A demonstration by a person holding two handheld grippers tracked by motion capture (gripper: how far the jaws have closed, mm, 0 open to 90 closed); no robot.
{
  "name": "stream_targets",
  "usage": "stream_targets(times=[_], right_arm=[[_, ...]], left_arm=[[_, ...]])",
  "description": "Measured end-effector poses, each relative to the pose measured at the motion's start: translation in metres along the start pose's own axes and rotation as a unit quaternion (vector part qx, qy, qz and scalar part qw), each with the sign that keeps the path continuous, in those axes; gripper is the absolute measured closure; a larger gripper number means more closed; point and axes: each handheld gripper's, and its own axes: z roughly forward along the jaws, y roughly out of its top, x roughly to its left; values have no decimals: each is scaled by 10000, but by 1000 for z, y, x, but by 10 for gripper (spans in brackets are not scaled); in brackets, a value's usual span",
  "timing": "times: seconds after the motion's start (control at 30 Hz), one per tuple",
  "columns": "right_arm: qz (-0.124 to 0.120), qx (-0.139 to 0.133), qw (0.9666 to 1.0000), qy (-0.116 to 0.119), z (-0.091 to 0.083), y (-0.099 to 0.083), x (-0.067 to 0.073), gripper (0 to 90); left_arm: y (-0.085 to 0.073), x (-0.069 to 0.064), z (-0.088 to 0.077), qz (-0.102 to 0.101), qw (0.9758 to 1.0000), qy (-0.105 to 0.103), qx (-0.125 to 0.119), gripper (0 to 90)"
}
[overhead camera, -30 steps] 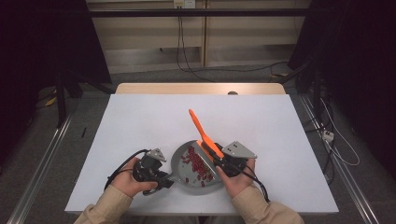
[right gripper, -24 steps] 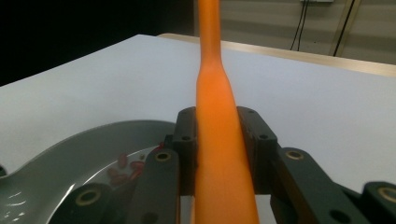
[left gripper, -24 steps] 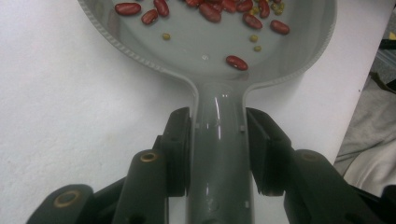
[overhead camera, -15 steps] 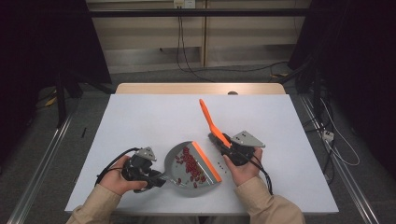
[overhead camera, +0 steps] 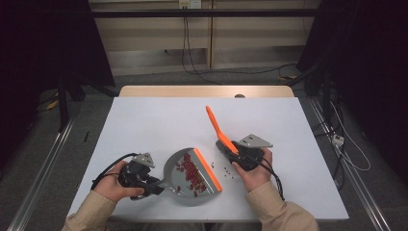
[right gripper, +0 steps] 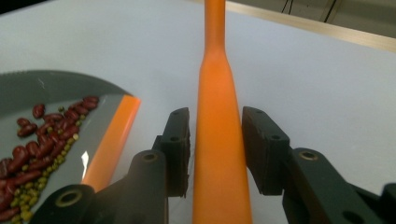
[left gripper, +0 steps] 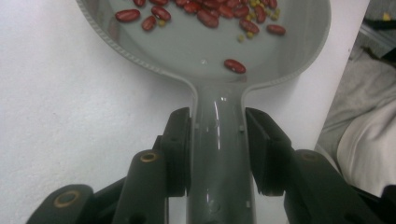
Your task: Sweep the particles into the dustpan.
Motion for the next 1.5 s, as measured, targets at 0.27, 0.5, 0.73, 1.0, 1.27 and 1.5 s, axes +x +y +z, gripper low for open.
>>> stream_targets(times=[0.27, 0.5, 0.73, 1.0, 1.27, 1.5], right_arm=[[-239, 345, 9991, -35, -7, -4, 1, 710], [-48, 131, 9999, 53, -20, -18, 16, 711], [-27, -92, 9999, 44, -18, -23, 34, 710], [380, -541, 9968, 457, -18, -18, 47, 711], [310, -765, 9961, 313, -15, -6, 30, 711], [331, -478, 9982, -168, -9, -16, 1, 709]], left_arm=[[3, -6, 10, 214, 9995, 68, 238, 628], [9, -13, 15, 222, 9995, -119, 174, 627], [21, -21, 27, -74, 9999, -106, 60, 627], [23, -20, 29, -238, 9997, -47, 84, 630], [19, -11, 23, -177, 9998, -55, 84, 628], [16, -7, 13, -111, 9999, -73, 44, 628]])
